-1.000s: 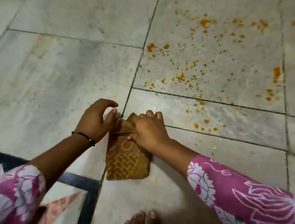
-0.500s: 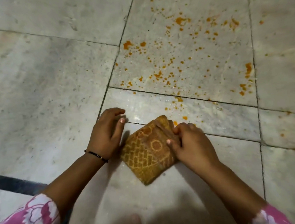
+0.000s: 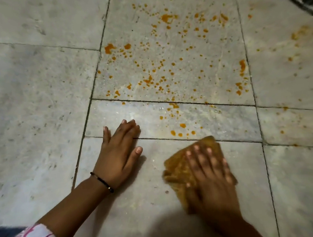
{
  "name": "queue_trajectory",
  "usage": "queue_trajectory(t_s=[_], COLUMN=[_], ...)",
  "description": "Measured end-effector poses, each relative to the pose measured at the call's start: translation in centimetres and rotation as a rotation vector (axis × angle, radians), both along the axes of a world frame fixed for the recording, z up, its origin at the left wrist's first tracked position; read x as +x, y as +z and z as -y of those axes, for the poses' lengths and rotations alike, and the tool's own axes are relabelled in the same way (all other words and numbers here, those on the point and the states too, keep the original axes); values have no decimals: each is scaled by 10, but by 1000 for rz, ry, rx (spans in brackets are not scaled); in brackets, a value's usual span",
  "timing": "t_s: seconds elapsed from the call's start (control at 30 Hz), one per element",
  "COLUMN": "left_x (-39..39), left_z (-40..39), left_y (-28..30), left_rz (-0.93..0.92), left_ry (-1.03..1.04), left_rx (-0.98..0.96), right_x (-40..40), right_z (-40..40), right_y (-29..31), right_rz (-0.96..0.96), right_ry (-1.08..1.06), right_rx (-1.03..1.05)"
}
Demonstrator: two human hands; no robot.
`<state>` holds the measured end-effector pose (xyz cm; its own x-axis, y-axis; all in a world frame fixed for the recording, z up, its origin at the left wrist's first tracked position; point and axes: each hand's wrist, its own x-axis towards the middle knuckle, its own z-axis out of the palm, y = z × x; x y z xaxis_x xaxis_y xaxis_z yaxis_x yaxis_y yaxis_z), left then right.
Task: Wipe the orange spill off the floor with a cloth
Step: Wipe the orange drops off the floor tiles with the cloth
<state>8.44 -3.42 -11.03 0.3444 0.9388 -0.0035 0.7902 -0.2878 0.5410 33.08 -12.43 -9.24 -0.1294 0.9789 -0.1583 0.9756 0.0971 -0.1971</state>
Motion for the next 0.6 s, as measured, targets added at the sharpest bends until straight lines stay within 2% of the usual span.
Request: queue_trajectory(t_s=[0.1, 0.17, 0.3, 0.4, 0.5, 0.6], left_x=[4, 4, 4, 7, 9, 10], left_z=[6, 6, 5, 6, 7, 7], left_y=[-7, -7, -7, -10, -12, -12], left_rz=[-223, -276, -310, -373, -392, -394], left_ry=[-58, -61, -56, -59, -39, -43], left_rx=[27, 26, 18, 7, 5, 10], right_x=[19, -2, -39, -4, 45, 36], right_z=[-31, -67, -71, -24, -17, -74], right_y=[0, 1, 2, 0, 2, 3], right_rz=[73, 76, 38, 30, 83, 103], right_ry=[-167, -182, 45, 103, -109, -283], right_rx=[-24, -45, -35, -12, -2, -4])
